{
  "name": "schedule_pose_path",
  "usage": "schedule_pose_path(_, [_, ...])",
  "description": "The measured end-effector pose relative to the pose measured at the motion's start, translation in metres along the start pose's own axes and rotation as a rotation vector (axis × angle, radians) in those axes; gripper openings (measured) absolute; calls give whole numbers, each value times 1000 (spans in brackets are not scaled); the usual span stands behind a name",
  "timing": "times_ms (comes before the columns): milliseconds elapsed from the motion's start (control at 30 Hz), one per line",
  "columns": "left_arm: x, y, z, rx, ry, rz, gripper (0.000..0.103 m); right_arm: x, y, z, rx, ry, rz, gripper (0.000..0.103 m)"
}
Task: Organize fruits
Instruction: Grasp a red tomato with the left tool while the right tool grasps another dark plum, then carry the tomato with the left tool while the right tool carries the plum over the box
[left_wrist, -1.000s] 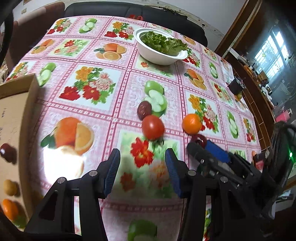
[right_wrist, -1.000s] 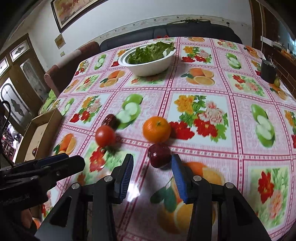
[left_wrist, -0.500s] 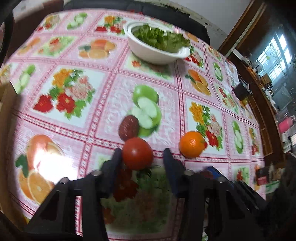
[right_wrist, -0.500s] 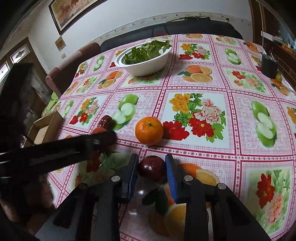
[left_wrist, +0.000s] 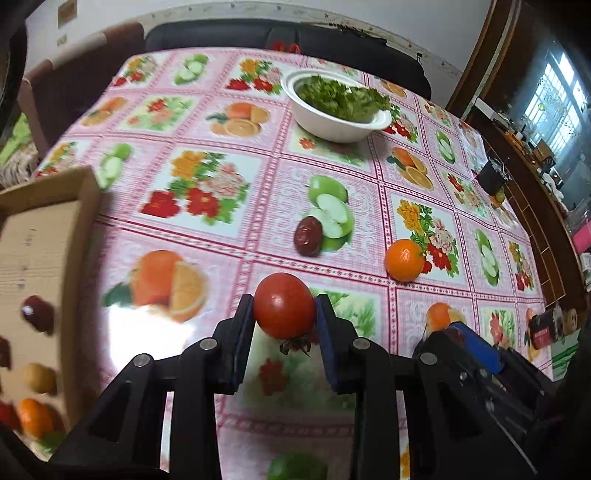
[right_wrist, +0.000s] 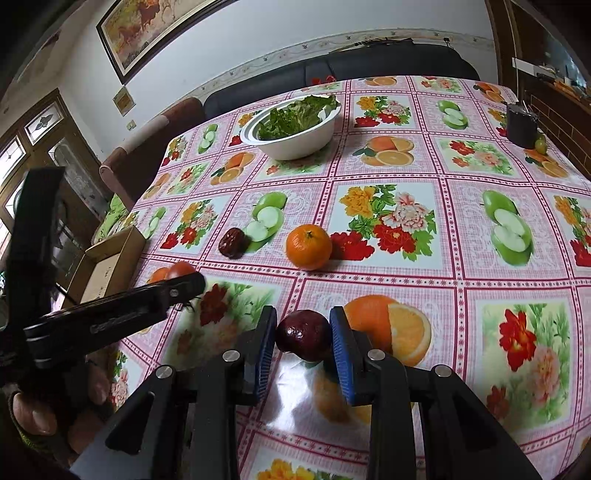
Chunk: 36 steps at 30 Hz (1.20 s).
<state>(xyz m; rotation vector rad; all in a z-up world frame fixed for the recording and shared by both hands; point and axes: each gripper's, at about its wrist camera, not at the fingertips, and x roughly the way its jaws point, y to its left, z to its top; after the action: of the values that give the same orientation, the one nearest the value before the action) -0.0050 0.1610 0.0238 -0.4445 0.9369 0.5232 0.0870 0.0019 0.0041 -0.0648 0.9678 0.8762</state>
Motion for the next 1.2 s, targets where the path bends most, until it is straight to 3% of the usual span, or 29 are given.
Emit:
schedule_pose_path(533, [-43,36,-21,-20,-73,53,30,-13,51,-4,-75,-7,20,31])
schedule_pose_path(1200, [-67,82,-31,-72,-94,113,30,-14,108,-5,-166,-5,53,30])
